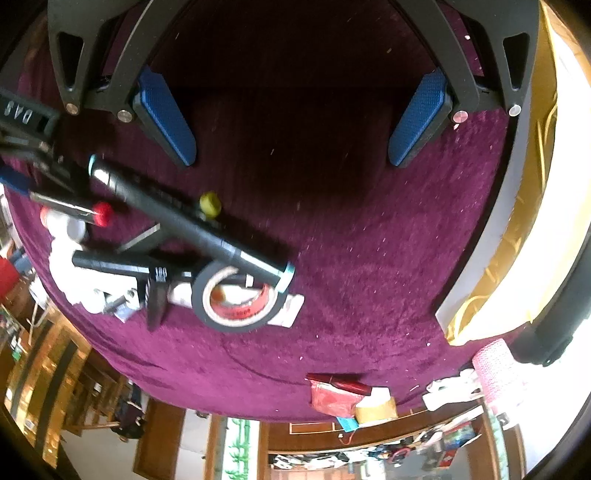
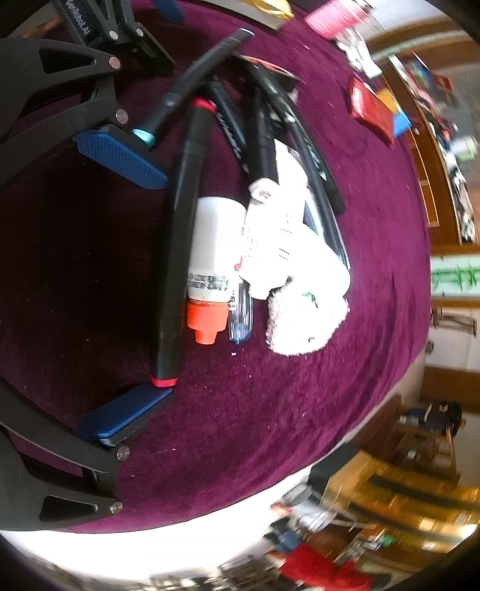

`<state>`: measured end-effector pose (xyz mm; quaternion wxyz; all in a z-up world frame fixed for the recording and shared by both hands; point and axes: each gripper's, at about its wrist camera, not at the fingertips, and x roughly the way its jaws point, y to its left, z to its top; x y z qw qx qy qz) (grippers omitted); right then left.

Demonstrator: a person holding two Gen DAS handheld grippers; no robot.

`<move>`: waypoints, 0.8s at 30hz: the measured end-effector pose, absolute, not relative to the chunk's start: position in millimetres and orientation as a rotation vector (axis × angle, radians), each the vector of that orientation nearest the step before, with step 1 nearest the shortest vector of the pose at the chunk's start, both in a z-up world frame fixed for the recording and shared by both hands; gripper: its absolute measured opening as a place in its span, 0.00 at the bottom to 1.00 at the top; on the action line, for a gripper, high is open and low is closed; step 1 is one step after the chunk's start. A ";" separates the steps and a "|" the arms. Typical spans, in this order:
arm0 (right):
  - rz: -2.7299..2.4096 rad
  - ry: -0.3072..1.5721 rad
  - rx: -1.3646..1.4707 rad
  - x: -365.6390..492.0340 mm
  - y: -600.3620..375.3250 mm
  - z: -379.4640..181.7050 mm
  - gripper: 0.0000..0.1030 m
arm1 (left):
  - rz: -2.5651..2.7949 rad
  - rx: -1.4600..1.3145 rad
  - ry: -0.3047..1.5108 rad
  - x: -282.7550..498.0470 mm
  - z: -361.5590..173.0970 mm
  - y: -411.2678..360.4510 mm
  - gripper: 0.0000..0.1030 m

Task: Organize objects
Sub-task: 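Grasp the blue-capped black marker from the pile with the left gripper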

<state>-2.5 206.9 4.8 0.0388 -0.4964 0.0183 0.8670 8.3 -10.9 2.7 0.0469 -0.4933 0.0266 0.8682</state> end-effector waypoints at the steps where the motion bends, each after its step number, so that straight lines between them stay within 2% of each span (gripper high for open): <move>1: 2.666 0.058 -1.524 -2.0 206.9 3.1 1.00 | 2.642 -1.491 0.097 11.6 2.6 -11.9 0.99; 8: 2.596 0.019 -1.655 -15.0 203.5 8.4 1.00 | 2.533 -1.566 0.150 13.1 5.1 -15.2 0.98; 13: 2.548 -0.022 -1.710 -12.0 206.5 12.9 1.00 | 2.545 -1.539 0.060 23.7 23.2 -45.1 0.98; 17: 2.607 -0.104 -1.547 4.8 207.0 43.0 0.98 | 2.554 -1.468 -0.075 25.3 46.9 -57.6 0.98; 21: 2.670 -0.116 -1.210 31.5 212.2 82.7 0.99 | 2.495 -1.457 -0.272 11.0 58.4 -47.4 0.98; 22: 2.666 -0.087 -1.248 28.6 216.3 80.8 0.99 | 2.480 -1.473 -0.294 3.5 57.5 -42.1 0.98; 24: 2.558 -0.015 -1.498 12.7 223.6 65.7 0.99 | 2.480 -1.547 -0.302 -12.4 52.0 -26.8 0.98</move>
